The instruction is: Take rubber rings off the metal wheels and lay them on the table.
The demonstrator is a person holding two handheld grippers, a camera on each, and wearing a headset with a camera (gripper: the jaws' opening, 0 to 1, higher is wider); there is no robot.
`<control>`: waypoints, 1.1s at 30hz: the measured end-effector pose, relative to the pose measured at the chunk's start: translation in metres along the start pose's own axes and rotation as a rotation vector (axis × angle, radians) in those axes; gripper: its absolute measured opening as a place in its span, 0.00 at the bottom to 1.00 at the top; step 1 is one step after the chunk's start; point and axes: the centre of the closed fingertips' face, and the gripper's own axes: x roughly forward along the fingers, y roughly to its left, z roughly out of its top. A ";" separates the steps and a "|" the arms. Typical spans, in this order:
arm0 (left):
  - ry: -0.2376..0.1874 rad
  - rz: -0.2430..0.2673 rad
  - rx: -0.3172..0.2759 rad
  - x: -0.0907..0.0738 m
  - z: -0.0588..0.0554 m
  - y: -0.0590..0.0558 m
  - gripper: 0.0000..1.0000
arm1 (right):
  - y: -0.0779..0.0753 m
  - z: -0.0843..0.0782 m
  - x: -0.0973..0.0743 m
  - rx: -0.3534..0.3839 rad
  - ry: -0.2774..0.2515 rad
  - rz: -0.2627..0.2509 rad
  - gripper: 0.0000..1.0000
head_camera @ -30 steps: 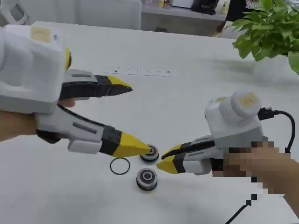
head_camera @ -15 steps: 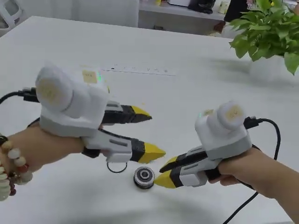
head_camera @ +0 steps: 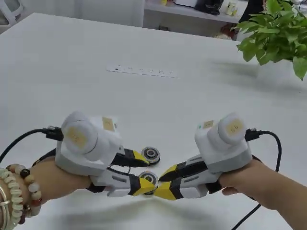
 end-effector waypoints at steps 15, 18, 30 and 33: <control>0.001 0.013 0.006 0.002 -0.001 -0.003 0.15 | 0.002 0.003 0.003 -0.061 0.004 -0.006 0.18; 0.000 0.014 0.005 0.002 -0.001 -0.003 0.15 | 0.001 0.001 0.005 -0.081 0.014 -0.014 0.16; -0.002 0.021 -0.002 -0.001 -0.002 -0.005 0.15 | 0.001 0.000 0.003 -0.159 0.039 -0.024 0.09; -0.003 0.020 -0.007 -0.001 -0.003 -0.004 0.15 | -0.005 0.000 0.001 -0.162 0.040 -0.053 0.00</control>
